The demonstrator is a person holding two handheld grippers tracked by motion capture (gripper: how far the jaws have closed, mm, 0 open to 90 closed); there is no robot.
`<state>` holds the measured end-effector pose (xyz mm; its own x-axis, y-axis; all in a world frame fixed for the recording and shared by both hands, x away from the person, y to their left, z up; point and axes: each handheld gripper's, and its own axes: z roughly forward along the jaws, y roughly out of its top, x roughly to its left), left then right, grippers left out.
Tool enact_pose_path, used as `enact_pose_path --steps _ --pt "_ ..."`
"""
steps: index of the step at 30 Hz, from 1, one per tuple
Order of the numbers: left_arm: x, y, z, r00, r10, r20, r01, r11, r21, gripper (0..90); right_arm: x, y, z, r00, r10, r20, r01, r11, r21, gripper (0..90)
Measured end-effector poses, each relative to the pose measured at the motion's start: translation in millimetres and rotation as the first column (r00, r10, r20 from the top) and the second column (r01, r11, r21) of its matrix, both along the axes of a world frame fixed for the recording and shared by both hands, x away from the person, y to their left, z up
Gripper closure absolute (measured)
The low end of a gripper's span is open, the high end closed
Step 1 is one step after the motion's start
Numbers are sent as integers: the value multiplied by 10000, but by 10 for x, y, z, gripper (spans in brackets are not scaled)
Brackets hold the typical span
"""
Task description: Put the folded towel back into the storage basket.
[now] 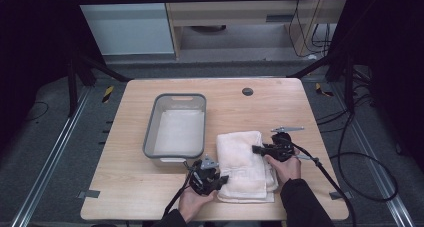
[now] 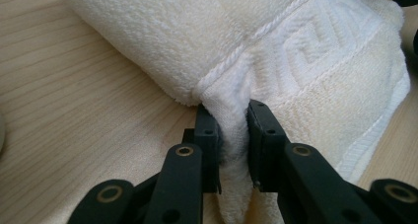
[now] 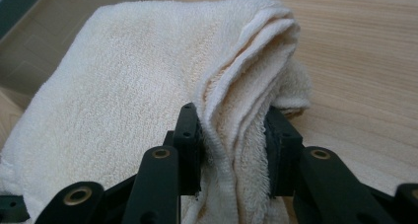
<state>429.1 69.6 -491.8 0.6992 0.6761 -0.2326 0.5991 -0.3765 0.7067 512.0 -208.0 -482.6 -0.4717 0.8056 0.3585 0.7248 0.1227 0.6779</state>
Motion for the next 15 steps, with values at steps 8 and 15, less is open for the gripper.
enact_pose_path --steps 8,15 --pt "-39 45 112 9996 -45 284 52 9997 -225 772 -76 -7 174 9986 96 516 -101 9999 103 661" --pt "-79 85 247 9980 -111 616 136 9991 -404 774 -163 -24 349 9946 80 1030 -107 9996 258 664"
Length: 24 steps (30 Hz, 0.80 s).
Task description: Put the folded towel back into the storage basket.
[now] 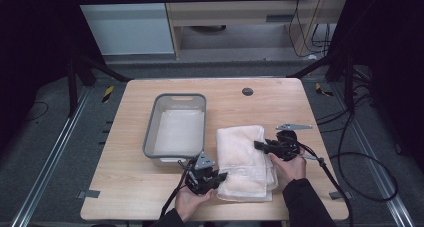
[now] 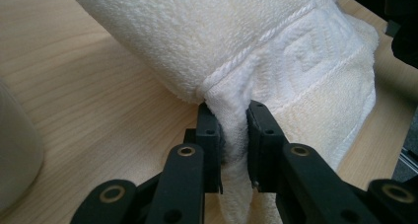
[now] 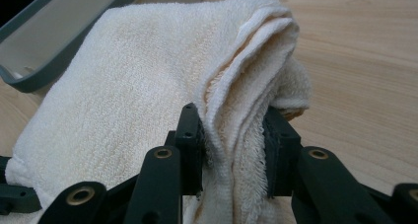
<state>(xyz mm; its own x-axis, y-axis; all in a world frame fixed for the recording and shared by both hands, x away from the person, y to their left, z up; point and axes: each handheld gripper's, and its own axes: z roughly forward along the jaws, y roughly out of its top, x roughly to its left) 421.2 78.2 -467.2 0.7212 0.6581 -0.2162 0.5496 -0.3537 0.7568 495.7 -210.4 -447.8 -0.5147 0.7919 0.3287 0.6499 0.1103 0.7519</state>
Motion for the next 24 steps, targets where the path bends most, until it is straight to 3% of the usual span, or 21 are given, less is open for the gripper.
enact_pose_path --steps 2,4,14,16,24 --pt "-14 6 34 9999 2 112 -2 10000 -42 774 -11 4 20 10000 -38 9 38 10000 2 663" --pt "-25 17 69 9998 -1 190 2 10000 -86 774 -37 7 89 9996 9 294 -10 10000 15 664" --pt "-73 57 234 9975 24 702 -11 9998 -177 775 -82 0 208 9985 -53 547 37 9995 304 664" --pt "-77 68 259 9970 34 771 -19 9998 -192 775 -94 12 253 9970 -46 777 25 9996 265 664" --pt "-81 109 367 9951 61 988 -28 9994 -334 776 -111 19 338 9949 -55 1008 15 9992 390 664"
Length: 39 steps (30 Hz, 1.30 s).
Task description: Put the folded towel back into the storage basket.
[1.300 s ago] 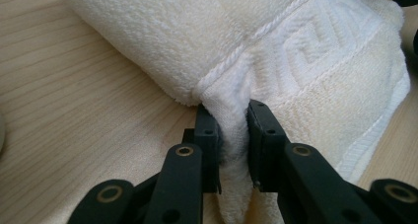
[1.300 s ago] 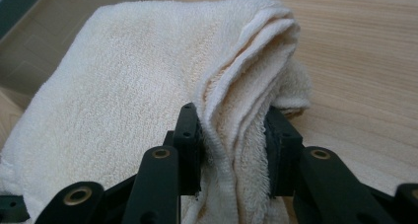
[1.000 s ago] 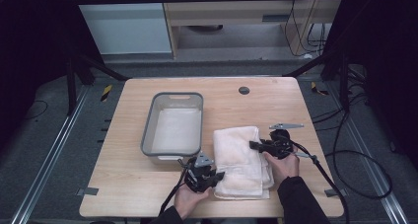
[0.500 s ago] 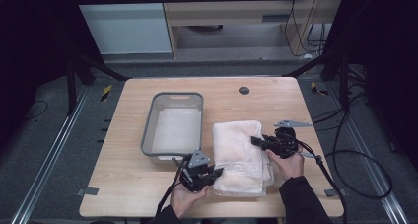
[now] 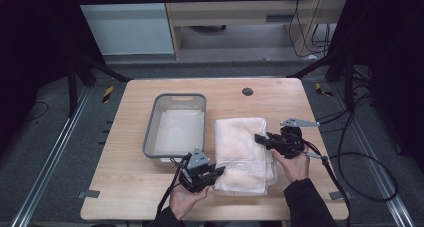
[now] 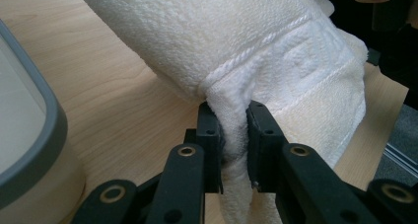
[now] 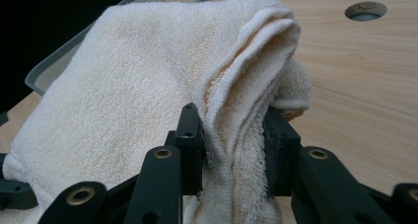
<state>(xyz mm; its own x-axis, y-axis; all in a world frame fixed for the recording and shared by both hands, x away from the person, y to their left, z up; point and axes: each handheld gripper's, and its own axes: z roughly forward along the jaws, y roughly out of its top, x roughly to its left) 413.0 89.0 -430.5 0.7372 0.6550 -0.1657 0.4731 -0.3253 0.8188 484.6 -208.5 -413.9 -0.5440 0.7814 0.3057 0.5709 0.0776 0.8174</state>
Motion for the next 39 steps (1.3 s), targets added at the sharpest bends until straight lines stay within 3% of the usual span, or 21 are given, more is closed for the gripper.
enact_pose_path --steps 14,21,39 --pt "0 86 169 9990 165 422 -154 9995 -275 779 9 83 212 9983 23 585 -27 10000 58 665" --pt "5 96 203 9985 154 528 -140 9995 -268 779 21 89 233 9981 -10 611 3 9999 112 666" --pt "62 169 386 9936 276 1091 -245 9993 -300 779 89 181 461 9941 -86 1082 66 9998 184 666"
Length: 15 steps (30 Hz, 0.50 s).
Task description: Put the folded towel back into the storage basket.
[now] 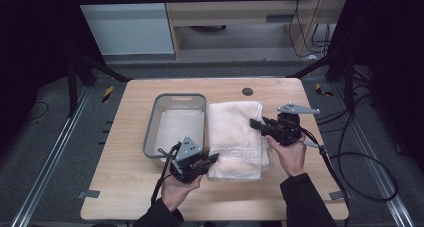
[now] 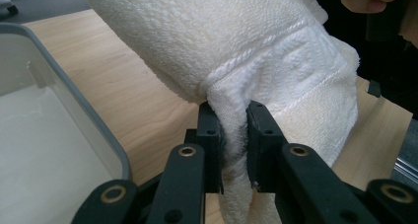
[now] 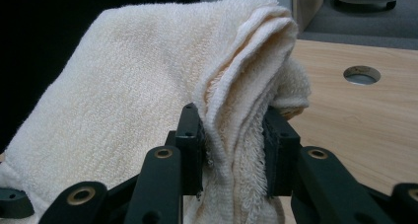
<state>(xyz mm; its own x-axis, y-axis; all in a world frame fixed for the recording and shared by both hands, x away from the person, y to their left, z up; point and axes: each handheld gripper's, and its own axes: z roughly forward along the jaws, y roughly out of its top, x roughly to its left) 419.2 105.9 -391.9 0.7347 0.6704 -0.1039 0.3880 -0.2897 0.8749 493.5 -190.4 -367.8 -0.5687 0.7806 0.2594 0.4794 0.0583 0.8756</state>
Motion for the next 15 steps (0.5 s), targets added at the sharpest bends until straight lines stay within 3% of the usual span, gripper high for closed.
enact_pose_path --steps 15 --pt "38 188 164 9993 338 160 -329 9980 -532 779 61 196 258 9988 105 477 -96 9998 -182 666"
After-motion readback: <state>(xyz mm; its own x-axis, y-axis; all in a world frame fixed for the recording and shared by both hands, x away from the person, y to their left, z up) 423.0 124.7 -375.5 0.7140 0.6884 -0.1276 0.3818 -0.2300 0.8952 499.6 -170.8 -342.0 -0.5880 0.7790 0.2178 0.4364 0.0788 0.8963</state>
